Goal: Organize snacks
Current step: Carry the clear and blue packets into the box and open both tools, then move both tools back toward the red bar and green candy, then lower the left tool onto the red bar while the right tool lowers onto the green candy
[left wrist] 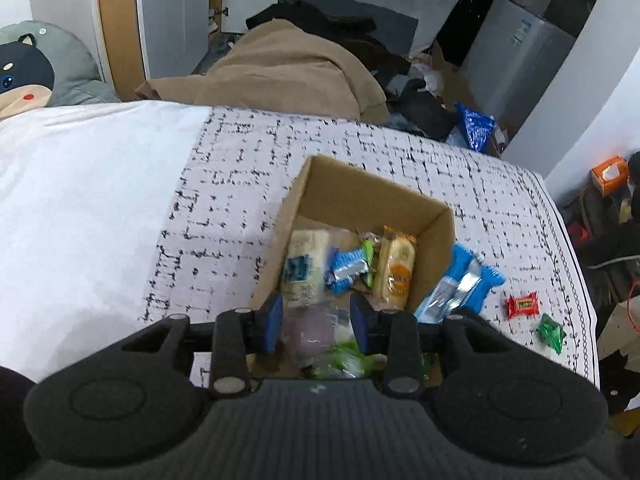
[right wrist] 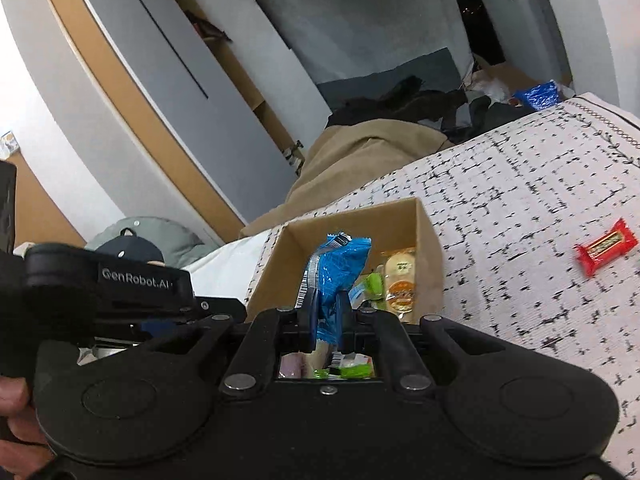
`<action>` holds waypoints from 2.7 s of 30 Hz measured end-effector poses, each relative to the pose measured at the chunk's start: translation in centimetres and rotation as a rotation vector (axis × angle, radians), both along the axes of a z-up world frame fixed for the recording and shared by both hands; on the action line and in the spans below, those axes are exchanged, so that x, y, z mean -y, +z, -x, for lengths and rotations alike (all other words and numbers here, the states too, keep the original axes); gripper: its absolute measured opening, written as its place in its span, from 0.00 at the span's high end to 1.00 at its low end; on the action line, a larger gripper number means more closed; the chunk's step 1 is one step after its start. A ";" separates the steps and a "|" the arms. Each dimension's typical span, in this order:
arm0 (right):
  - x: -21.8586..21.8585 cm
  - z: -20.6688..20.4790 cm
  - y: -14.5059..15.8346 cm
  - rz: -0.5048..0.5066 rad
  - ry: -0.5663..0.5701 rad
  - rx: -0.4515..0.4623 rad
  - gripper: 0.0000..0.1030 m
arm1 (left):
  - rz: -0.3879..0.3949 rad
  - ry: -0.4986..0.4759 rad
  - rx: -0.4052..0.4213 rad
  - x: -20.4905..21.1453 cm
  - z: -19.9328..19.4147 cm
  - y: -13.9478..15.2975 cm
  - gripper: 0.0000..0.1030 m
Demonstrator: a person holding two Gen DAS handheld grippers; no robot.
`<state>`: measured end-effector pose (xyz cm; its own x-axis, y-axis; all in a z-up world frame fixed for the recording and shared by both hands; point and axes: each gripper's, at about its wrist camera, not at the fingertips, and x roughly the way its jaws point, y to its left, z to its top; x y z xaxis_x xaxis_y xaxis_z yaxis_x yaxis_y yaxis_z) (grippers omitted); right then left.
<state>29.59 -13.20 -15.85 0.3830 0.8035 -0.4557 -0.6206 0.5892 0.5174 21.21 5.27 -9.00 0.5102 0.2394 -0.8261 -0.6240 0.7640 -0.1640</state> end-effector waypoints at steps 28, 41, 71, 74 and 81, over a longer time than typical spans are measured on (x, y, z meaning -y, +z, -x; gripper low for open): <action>4.2 -2.8 -1.7 0.045 -0.126 -0.066 0.71 | 0.029 -0.015 -0.007 0.3 -1.7 -1.1 0.28; 8.3 -4.6 -2.5 0.059 -0.257 -0.090 0.43 | 0.033 -0.084 0.018 3.2 -5.4 -1.5 0.20; 16.7 -9.1 -5.9 0.061 -0.597 -0.190 0.23 | 0.024 -0.331 -0.004 12.3 -14.5 -4.4 0.19; 17.2 -9.4 -6.5 0.055 -0.614 -0.205 0.23 | 0.027 -0.344 -0.019 12.8 -15.3 -5.4 0.19; 17.0 -10.1 -7.8 0.059 -0.613 -0.232 0.23 | 0.025 -0.389 -0.048 13.7 -17.3 -7.9 0.19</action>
<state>39.71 -30.22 -23.67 0.6501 0.4422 -0.6180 -0.0393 0.8318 0.5537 38.51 -8.45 -16.91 0.5198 0.0149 -0.8542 -0.2959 0.9411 -0.1636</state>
